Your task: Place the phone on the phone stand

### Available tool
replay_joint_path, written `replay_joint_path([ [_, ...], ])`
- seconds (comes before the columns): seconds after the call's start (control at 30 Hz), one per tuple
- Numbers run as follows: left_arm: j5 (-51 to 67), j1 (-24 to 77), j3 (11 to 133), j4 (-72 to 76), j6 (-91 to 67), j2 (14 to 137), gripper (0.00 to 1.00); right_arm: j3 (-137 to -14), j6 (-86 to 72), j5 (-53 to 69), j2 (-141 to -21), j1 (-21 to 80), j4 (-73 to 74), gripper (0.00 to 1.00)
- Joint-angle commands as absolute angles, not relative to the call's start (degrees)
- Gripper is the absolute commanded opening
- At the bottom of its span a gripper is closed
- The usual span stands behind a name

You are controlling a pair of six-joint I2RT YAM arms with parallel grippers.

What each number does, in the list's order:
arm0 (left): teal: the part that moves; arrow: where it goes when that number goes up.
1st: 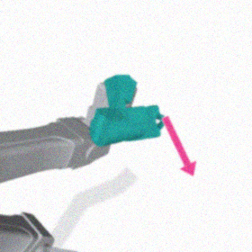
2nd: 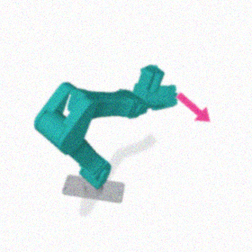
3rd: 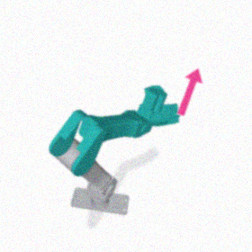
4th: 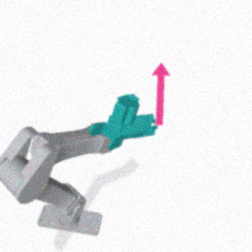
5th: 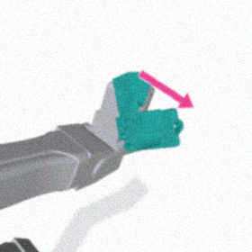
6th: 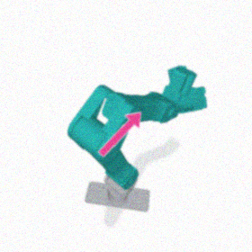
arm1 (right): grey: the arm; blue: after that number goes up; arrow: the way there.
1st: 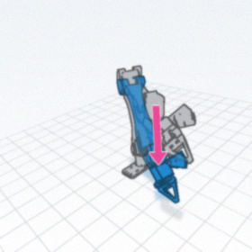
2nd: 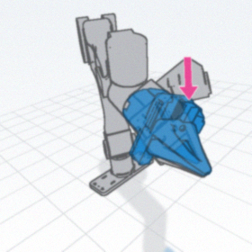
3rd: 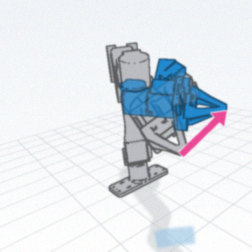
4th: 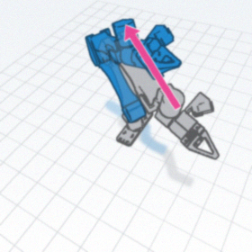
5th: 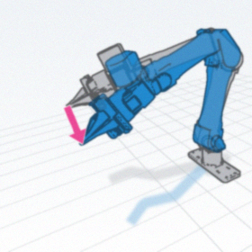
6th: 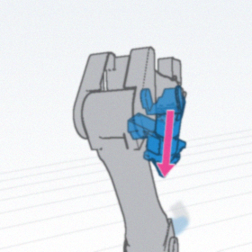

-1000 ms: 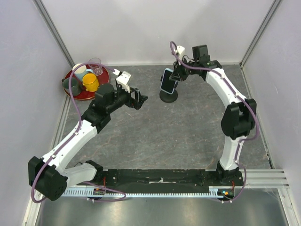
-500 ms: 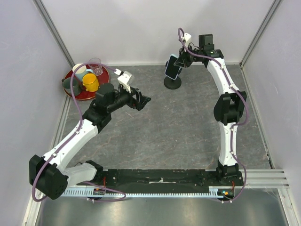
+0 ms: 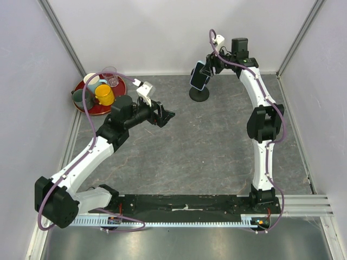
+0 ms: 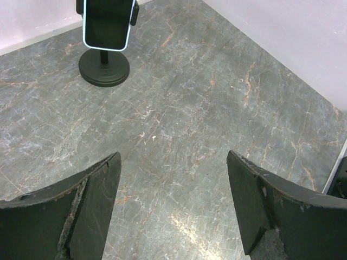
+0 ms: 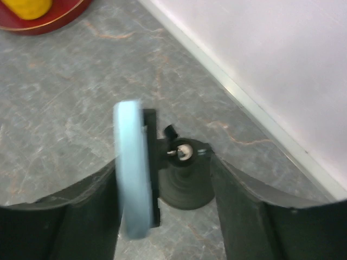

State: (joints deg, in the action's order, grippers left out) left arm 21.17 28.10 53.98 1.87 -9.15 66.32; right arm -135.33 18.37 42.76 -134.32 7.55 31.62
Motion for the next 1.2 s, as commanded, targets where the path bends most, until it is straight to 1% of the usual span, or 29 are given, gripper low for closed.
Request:
replay_joint_path([
  [0.0,22.4,28.1,53.6,4.2,-10.7,66.5,0.84,-134.9,11.2,36.7,-131.1,6.9,23.5,0.75],
  [0.07,22.8,28.1,53.7,4.2,-10.8,66.5,0.84,-135.4,8.8,36.7,-130.0,6.8,23.9,0.82],
  [0.1,23.1,28.1,53.7,4.2,-10.8,66.4,0.84,-135.5,8.9,36.7,-129.6,6.9,24.8,0.84],
  [0.13,23.4,28.1,53.7,4.3,-10.8,66.4,0.84,-135.2,9.0,36.2,-128.9,6.8,26.6,0.96],
  [0.17,23.5,28.1,53.7,4.4,-10.7,66.4,0.84,-132.8,9.4,35.1,-126.9,6.9,27.4,0.98],
  [0.37,24.4,28.1,53.7,4.7,-11.3,66.9,0.84,-118.9,6.7,24.7,-118.0,7.5,28.0,0.98],
  [0.47,25.6,28.1,53.8,5.0,-12.0,67.4,0.84,-112.4,5.0,22.4,-114.9,8.7,27.1,0.98],
  [0.63,25.8,28.1,53.8,5.0,-12.0,67.9,0.84,-105.5,4.4,15.0,-113.4,11.7,22.7,0.98],
  [0.7,25.7,28.1,53.7,5.0,-11.9,67.9,0.84,-103.1,4.2,13.8,-113.4,12.3,19.6,0.98],
  [0.8,25.7,28.1,53.8,5.0,-11.9,68.3,0.83,-99.9,2.1,11.3,-113.0,13.2,14.6,0.92],
  [0.83,25.7,28.1,53.8,4.9,-11.9,68.4,0.83,-99.3,1.4,11.3,-112.9,13.4,13.5,0.83],
  [0.9,25.7,28.1,53.8,4.9,-11.8,68.5,0.83,-98.3,0.6,11.4,-113.3,13.6,11.1,0.70],
  [0.93,25.7,28.1,53.8,4.9,-11.8,68.4,0.83,-98.3,0.3,11.3,-114.0,13.6,10.6,0.59],
  [1.0,25.6,28.1,53.8,4.9,-11.7,68.4,0.83,-98.3,0.1,11.3,-114.4,13.8,9.1,0.49],
  [1.03,25.6,28.1,53.8,4.9,-11.7,68.4,0.83,-98.3,0.2,10.5,-114.8,13.8,8.8,0.45],
  [1.17,25.5,28.1,53.8,4.8,-11.6,68.4,0.83,-98.1,0.2,7.7,-115.2,13.9,8.4,0.42],
])
